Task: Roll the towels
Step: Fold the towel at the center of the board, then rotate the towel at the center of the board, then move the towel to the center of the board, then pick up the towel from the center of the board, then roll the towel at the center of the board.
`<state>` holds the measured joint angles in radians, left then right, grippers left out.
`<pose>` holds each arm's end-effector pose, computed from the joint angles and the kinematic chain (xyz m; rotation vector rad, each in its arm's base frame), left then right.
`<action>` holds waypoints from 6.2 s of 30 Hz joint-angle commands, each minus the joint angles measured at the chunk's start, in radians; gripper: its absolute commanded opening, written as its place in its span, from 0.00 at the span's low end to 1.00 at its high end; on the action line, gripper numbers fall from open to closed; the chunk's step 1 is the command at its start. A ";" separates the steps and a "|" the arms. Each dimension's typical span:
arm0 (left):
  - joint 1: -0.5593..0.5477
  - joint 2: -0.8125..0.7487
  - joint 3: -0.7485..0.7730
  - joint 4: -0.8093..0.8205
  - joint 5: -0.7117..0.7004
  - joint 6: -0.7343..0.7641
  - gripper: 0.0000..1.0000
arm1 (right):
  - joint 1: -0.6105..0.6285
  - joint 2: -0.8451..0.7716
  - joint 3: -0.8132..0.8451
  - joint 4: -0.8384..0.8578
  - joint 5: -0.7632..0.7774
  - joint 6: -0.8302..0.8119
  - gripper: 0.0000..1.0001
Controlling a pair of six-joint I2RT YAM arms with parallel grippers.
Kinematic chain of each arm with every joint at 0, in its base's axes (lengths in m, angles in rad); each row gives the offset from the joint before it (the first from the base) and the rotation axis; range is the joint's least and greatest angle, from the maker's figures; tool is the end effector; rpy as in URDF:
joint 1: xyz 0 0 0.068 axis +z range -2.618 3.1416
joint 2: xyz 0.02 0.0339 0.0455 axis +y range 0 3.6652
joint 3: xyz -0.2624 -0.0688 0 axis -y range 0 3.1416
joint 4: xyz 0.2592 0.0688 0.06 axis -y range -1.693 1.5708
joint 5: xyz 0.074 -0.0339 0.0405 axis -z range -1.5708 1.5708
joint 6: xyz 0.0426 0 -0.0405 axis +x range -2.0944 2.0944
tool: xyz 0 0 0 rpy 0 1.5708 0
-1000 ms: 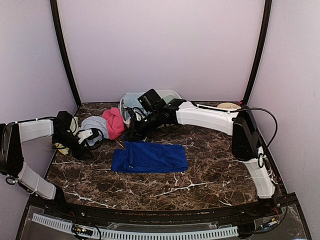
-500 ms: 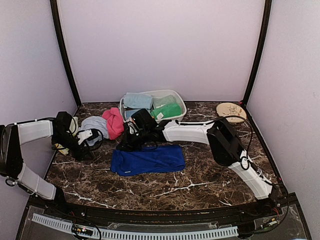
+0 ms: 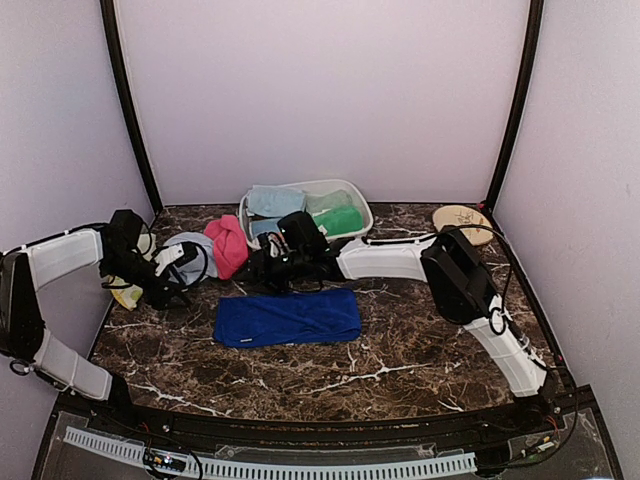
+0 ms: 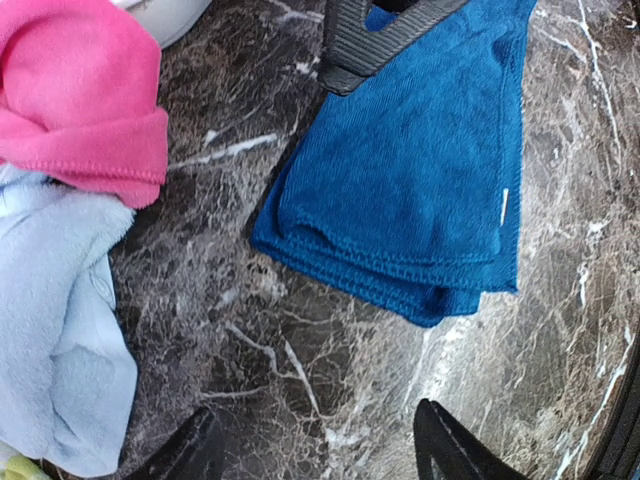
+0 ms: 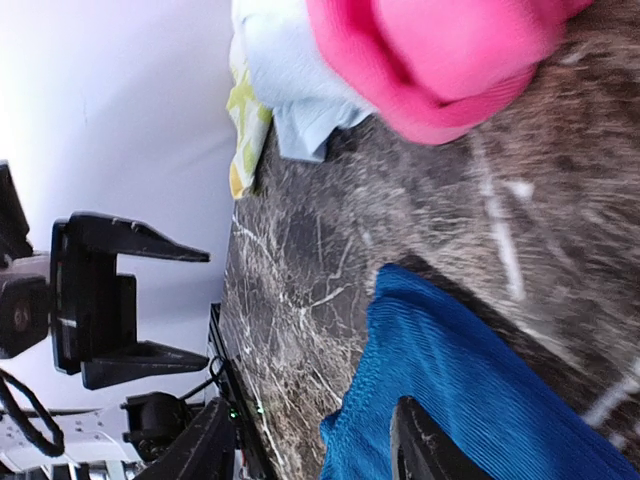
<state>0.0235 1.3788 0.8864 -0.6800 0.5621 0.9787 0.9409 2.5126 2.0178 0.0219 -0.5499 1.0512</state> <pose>0.2699 -0.0164 0.2000 1.2802 2.1560 -0.3910 0.3278 0.4875 0.1474 -0.2880 2.4774 1.6387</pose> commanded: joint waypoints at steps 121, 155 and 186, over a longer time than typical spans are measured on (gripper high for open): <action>-0.577 -0.134 0.042 -0.018 -0.100 -0.131 0.99 | -0.112 -0.413 -0.653 -0.030 0.712 -0.313 0.25; -1.073 0.388 0.166 0.341 -0.340 -0.341 0.11 | 0.089 -1.457 -1.507 0.151 0.706 -1.018 1.00; -0.865 0.483 0.295 0.092 0.132 -0.347 0.00 | 0.462 -0.835 -1.414 0.488 0.963 -1.565 0.72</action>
<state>-0.8516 1.8606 1.1530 -0.5159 0.6415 0.6262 1.4414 1.6211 0.5667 0.3866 0.4786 -0.4568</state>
